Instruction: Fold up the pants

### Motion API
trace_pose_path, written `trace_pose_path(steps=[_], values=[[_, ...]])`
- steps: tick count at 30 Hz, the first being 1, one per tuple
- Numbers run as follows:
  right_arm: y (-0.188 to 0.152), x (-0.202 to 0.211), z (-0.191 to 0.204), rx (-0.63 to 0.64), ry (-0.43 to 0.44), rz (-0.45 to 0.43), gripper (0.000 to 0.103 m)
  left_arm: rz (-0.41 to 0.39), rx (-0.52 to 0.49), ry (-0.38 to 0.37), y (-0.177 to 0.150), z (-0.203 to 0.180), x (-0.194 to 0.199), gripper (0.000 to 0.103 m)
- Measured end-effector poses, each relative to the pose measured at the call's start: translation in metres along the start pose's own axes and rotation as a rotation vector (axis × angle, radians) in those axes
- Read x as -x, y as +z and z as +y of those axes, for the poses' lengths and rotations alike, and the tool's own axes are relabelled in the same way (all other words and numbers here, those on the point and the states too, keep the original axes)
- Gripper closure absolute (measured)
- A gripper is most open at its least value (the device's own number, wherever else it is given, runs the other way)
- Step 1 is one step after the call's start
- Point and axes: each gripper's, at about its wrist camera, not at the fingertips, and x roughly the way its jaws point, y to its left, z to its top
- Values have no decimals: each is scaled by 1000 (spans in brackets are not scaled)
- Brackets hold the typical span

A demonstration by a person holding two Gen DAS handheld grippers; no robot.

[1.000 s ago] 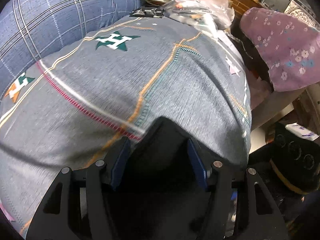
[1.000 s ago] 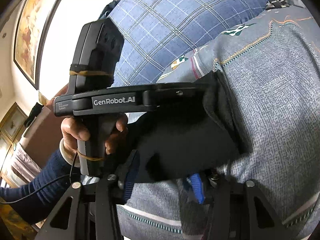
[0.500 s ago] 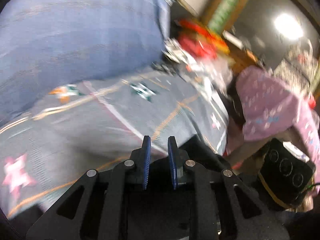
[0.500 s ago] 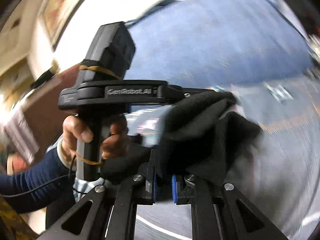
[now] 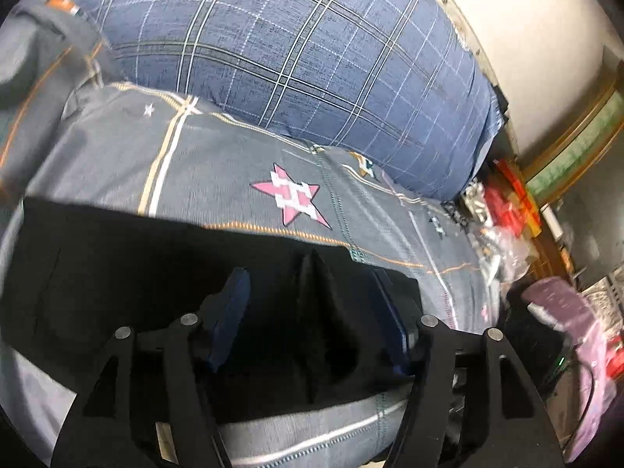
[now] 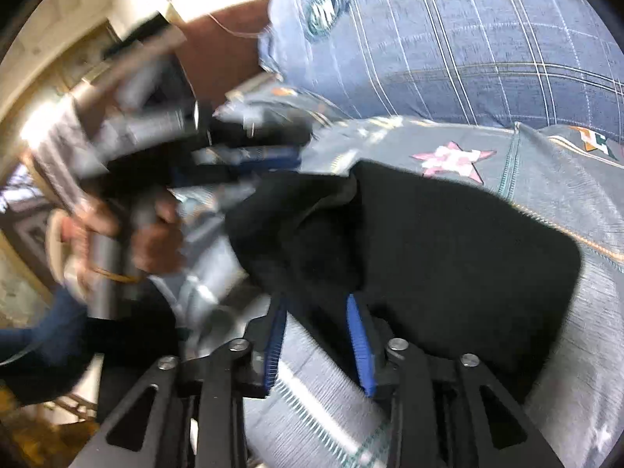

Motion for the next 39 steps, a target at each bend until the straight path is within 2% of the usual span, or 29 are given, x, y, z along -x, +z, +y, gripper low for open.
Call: trace_pose_path(steps=[3, 8, 10, 12, 13, 15, 19, 21, 24, 28, 32, 39], values=[[-3, 41, -10, -13, -52, -93, 51, 39, 12, 4, -12, -8, -14, 40], [3, 54, -40, -124, -101, -149, 51, 141, -30, 111, -39, -31, -55, 40], [2, 48, -49, -148, -92, -153, 51, 99, -45, 145, -46, -38, -58, 41], [-2, 40, -49, -160, -112, -132, 51, 111, -62, 114, -49, -46, -55, 87], [1, 41, -51, -158, -119, -128, 51, 113, -64, 96, -51, -49, -52, 88], [7, 40, -43, -132, -119, -138, 51, 87, -72, 109, -53, -51, -43, 88], [12, 36, -30, -64, -106, -149, 51, 111, -45, 170, -61, -39, -43, 88], [12, 21, -28, -33, -119, -96, 50, 102, -5, 175, -64, -29, -42, 88], [8, -12, -33, -6, -175, -8, 50, 86, -15, 183, -64, -30, -37, 83], [15, -7, -21, 19, -207, -16, 50, 32, -8, 238, -63, -30, -25, 80], [29, -3, -10, 61, -192, -52, 50, -16, -4, 278, -64, -27, -11, 80], [52, -52, 12, 172, -277, 6, 50, -84, 46, 378, -81, -12, 18, 80]])
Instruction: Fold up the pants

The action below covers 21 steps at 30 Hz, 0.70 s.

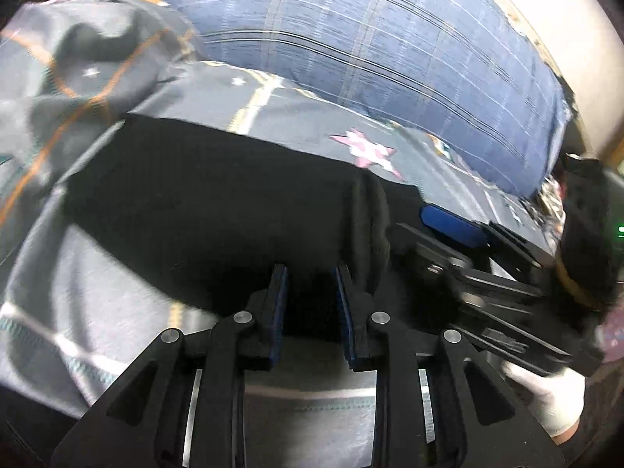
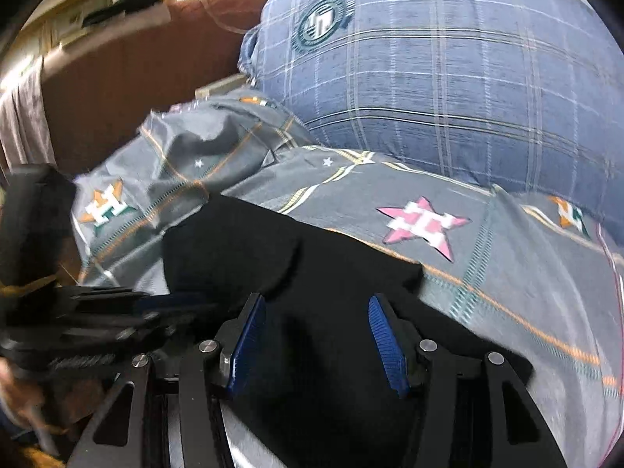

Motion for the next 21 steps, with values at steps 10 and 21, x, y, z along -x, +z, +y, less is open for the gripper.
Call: trace_pose_path(steps=[10, 21], values=[[9, -12, 12, 64, -2, 28, 50, -38, 83, 113, -4, 30, 9, 80], [31, -9, 25, 70, 152, 10, 46, -68, 138, 101, -7, 48, 15, 49]])
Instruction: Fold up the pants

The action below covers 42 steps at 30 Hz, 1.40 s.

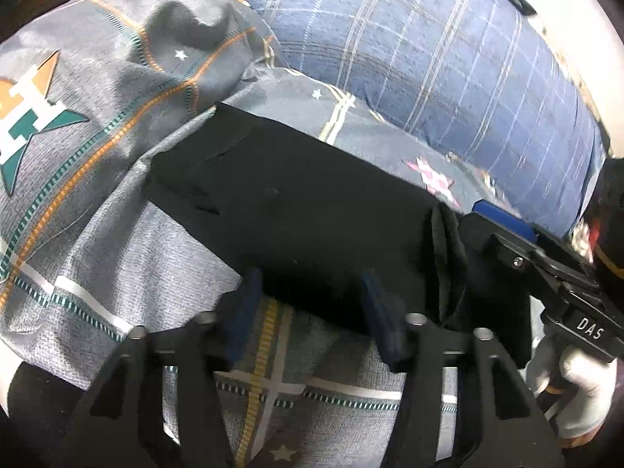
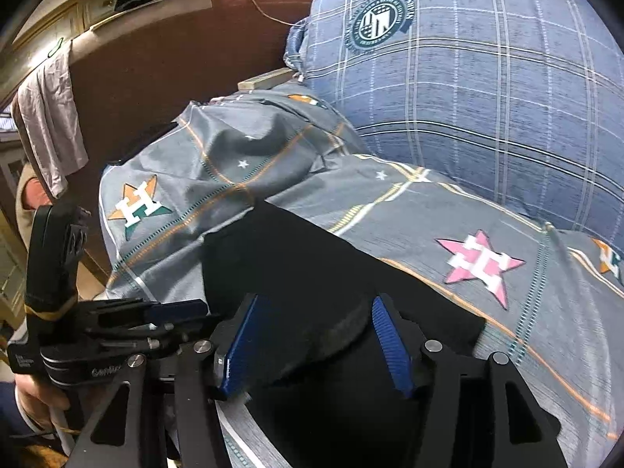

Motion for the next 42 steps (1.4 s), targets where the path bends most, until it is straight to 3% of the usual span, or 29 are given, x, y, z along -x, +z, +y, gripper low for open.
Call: trace_pose_path(steps=[5, 10, 14, 18, 22, 26, 28, 30, 31, 35, 39, 42], values=[[18, -15, 8, 28, 49, 6, 45, -1, 133, -15, 0, 28, 1, 49], [48, -50, 20, 121, 81, 86, 38, 3, 278, 16, 3, 59, -3, 49], [71, -89, 32, 200, 101, 160, 38, 28, 335, -6, 7, 70, -14, 49], [90, -135, 35, 240, 140, 245, 37, 5, 330, -22, 13, 70, -19, 42], [103, -181, 34, 261, 160, 340, 37, -30, 360, -50, 18, 77, -26, 41], [103, -223, 38, 238, 257, 428, 43, -53, 432, -117, 21, 92, -28, 41], [102, -227, 38, 241, 263, 400, 64, -51, 444, -151, 24, 95, -29, 43], [106, -219, 34, 206, 293, 371, 82, -53, 426, -178, 26, 93, -26, 73], [107, -210, 33, 201, 309, 348, 87, -63, 406, -190, 26, 90, -23, 74], [116, -137, 20, 147, 360, 171, 89, -173, 278, -253, 30, 61, 15, 81], [116, -42, -8, 57, 401, -48, 89, -284, 46, -341, 30, -4, 67, 81], [95, 32, -36, -6, 389, -208, 89, -295, -147, -427, 19, -65, 87, 81]])
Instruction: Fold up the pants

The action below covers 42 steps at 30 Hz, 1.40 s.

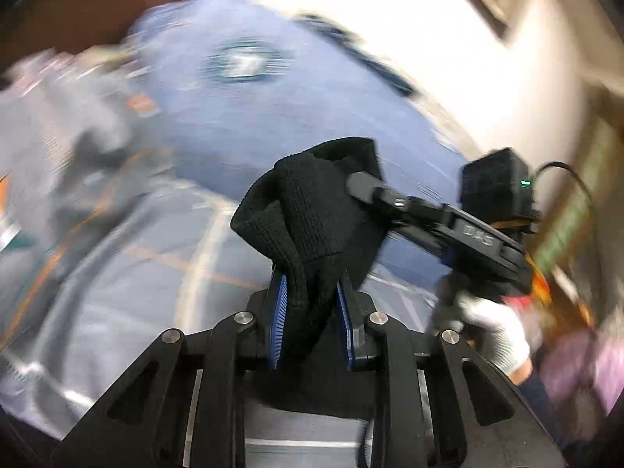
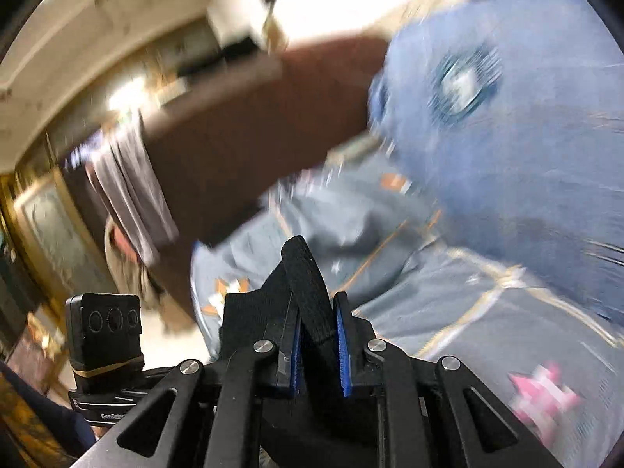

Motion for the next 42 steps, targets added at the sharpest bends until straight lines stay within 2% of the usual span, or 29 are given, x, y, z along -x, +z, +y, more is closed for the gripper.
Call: trace_pose_path(steps=[3, 5, 6, 7, 9, 10, 11, 13, 14, 16, 18, 21, 24, 29, 30, 31, 32, 35, 39, 40, 42], values=[[-30, 78, -14, -80, -58, -139, 89, 81, -134, -63, -20, -52, -33, 81], [-61, 110, -28, -169, -94, -188, 89, 157, -183, -77, -39, -73, -66, 81], [-77, 122, -37, -220, -112, -204, 89, 221, -192, -82, -54, -80, -89, 81], [-99, 132, -52, -282, -149, -209, 89, 284, -192, -78, -69, -83, -109, 81], [-136, 138, -74, -380, -249, -162, 89, 382, -210, -61, -96, -83, -134, 81], [-152, 138, -85, -420, -322, -124, 88, 396, -225, -61, -103, -84, -138, 81], [-166, 140, -93, -461, -382, -103, 84, 396, -247, -59, -106, -86, -135, 81], [-178, 155, -96, -518, -424, -132, 35, 414, -298, -61, -99, -94, -118, 81], [-181, 166, -93, -529, -456, -155, 32, 423, -305, -74, -94, -94, -109, 81], [-180, 182, -83, -517, -489, -174, 32, 409, -289, -128, -77, -87, -88, 74], [-177, 198, -70, -512, -508, -190, 32, 357, -302, -125, -61, -77, -67, 48], [-179, 210, -51, -502, -452, -227, 31, 249, -352, -25, -40, -64, -51, 44], [-185, 202, -43, -519, -412, -225, 24, 254, -395, 84, -28, -53, -69, 44], [-188, 166, -54, -527, -441, -103, 24, 327, -431, 153, -20, -47, -129, 44], [-188, 162, -54, -517, -435, -92, 32, 333, -427, 171, -19, -45, -140, 44], [-185, 155, -53, -500, -420, -76, 54, 344, -432, 202, -17, -41, -154, 44], [-182, 145, -49, -481, -410, -55, 62, 369, -449, 256, -19, -39, -170, 44], [-165, 128, -37, -395, -424, -19, 70, 418, -444, 356, -27, -24, -201, 44], [-136, 119, -27, -299, -408, -14, 72, 395, -371, 348, -28, -4, -203, 40], [-137, 117, -28, -287, -436, 25, 72, 390, -353, 340, -28, -1, -202, 39], [-162, 111, -36, -292, -580, 168, 71, 390, -310, 300, -28, 4, -197, 39]])
